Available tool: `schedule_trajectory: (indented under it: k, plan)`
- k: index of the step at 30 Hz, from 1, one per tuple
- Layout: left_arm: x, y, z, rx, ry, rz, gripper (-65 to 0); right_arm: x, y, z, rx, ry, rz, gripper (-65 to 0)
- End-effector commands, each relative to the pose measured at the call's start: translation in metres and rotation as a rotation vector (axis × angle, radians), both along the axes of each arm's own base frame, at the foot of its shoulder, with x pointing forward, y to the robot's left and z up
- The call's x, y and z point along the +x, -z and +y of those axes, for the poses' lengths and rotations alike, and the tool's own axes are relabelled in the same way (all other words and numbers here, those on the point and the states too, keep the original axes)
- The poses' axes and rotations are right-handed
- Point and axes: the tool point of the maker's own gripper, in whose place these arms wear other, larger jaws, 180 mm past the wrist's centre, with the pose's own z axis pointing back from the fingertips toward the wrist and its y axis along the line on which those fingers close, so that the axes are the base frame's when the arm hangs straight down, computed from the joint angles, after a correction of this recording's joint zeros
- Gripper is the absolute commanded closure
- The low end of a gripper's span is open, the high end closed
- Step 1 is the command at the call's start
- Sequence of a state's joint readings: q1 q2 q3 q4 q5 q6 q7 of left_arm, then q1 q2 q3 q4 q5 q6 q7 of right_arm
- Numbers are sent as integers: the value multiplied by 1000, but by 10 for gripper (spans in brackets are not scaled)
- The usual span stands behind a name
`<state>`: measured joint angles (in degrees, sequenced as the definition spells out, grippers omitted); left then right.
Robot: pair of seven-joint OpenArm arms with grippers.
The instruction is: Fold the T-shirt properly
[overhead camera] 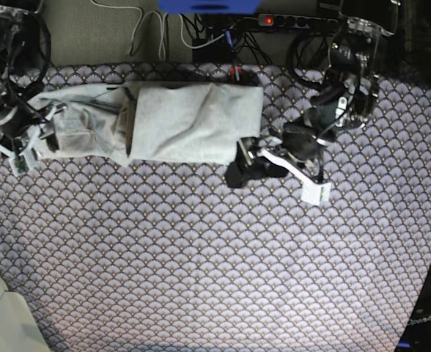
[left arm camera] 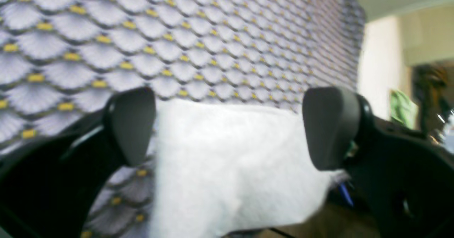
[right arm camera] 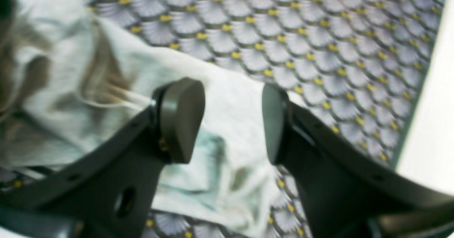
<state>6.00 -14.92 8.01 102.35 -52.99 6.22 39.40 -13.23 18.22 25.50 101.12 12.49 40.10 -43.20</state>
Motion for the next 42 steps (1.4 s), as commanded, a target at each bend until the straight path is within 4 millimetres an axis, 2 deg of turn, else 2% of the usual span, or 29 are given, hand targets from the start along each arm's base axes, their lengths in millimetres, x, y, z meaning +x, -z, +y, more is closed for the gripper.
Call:
schedule_trajectory:
  k: [1, 3, 7, 13, 19, 26, 39, 42]
  plan:
    - [4, -11, -2, -31, 5, -36, -650, 6, -15, -11, -21, 9, -45, -319]
    - [2, -7, -4, -53, 11, -19, -650, 6, -20, -21, -38, 20, -49, -319]
    - [3, 8, 2, -41, -11, 24, -650, 5, -21, -26, -46, 26, -48, -319]
    - [1, 28, 26, 4, -137, 147, -650, -7, -4, -52, -14, 124, -5, -322]
    - [-4, 33, 30, 10, -149, 170, -650, -8, -14, -65, 99, 198, -60, -323]
    - [-4, 34, 27, 5, -145, 174, -650, -9, -25, -83, 116, 271, -64, -372]
    - [-5, 37, 27, 3, -148, 183, -650, -9, -24, -82, 123, 272, -64, -373]
    - [-6, 45, 29, 7, -153, 204, -650, -9, -24, -82, 123, 272, -66, -373]
